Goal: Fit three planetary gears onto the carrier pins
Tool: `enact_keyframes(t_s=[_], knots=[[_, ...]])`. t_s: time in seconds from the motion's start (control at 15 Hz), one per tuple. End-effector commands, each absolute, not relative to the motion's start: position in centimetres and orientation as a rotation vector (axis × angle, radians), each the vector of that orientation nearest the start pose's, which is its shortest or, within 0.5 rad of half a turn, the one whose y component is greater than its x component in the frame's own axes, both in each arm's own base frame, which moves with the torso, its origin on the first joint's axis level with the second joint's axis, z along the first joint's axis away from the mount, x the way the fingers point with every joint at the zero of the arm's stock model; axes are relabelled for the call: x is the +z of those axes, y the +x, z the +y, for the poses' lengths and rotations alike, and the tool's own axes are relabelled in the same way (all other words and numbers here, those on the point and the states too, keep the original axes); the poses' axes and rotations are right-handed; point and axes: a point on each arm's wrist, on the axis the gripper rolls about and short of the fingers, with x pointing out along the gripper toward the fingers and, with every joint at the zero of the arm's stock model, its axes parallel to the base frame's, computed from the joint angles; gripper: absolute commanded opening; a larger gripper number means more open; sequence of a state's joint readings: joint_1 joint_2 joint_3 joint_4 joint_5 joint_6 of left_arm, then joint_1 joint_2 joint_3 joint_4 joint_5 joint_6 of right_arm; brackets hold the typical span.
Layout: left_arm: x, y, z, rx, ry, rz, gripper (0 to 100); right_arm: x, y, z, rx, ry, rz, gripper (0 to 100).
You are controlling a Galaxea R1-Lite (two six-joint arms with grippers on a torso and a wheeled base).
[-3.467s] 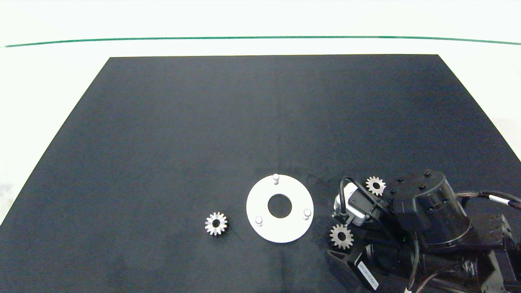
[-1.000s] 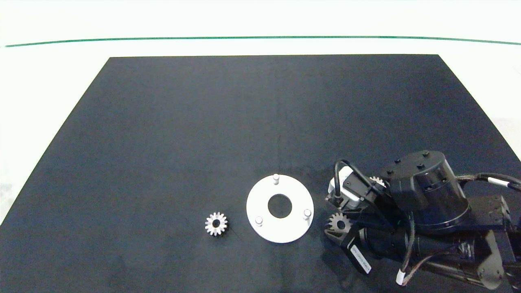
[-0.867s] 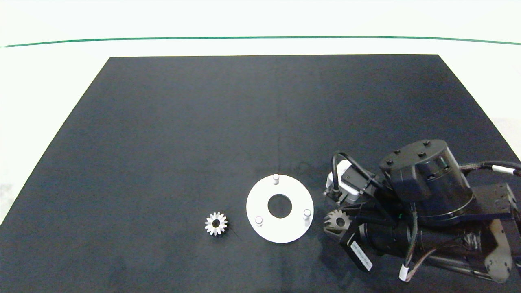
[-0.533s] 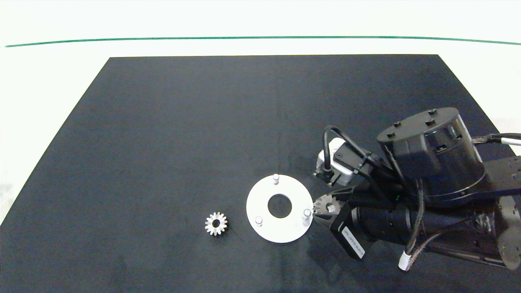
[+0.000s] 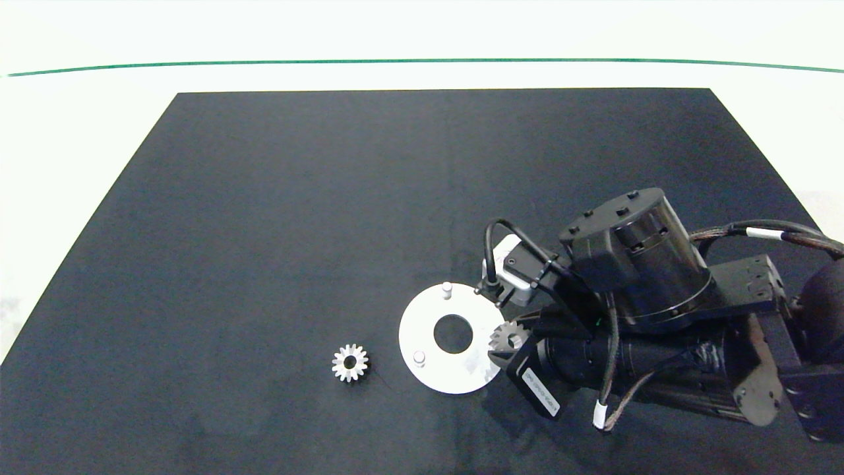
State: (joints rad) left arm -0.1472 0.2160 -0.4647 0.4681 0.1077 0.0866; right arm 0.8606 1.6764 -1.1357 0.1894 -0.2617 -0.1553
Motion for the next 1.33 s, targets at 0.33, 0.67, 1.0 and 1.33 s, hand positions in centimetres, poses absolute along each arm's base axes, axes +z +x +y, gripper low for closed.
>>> enact_keyframes(t_s=[0.33, 0.67, 1.0, 1.33], knots=[[15.8, -4.2, 0.9, -0.049, 0.115, 0.216, 100, 19.4, 20.6, 23.0, 0.62, -0.557, 0.614, 7], [15.9, -4.1, 0.9, -0.049, 0.115, 0.214, 100, 19.3, 20.8, 22.8, 0.61, -0.556, 0.619, 7], [16.0, -4.0, 0.9, -0.049, 0.114, 0.21, 100, 18.8, 21.5, 22.6, 0.592, -0.557, 0.641, 7], [16.1, -4.0, 0.8, -0.049, 0.114, 0.207, 100, 18.7, 21.8, 23.0, 0.595, -0.541, 0.617, 7]])
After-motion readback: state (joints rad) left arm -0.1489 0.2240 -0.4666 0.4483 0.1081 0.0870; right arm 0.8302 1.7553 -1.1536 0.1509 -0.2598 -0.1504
